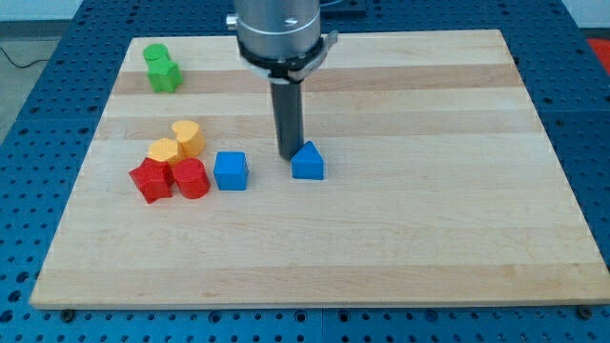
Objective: Move the blue cube into the blue triangle
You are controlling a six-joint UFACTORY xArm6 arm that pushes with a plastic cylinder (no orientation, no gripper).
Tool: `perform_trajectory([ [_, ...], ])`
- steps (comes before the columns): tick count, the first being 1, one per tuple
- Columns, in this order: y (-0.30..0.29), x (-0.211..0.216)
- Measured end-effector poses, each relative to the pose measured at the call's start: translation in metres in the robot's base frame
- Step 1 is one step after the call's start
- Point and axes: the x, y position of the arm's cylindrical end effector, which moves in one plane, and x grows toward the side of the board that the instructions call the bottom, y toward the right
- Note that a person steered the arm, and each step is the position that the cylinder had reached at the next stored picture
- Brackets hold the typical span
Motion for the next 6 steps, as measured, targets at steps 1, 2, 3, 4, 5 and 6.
perform_trajectory([
  [1, 0.05, -0.02],
  [2, 0.087, 0.005],
  [3, 0.079, 0.032],
  [4, 0.054, 0.041],
  [5, 0.028, 0.041],
  [6, 0.027, 0.043],
])
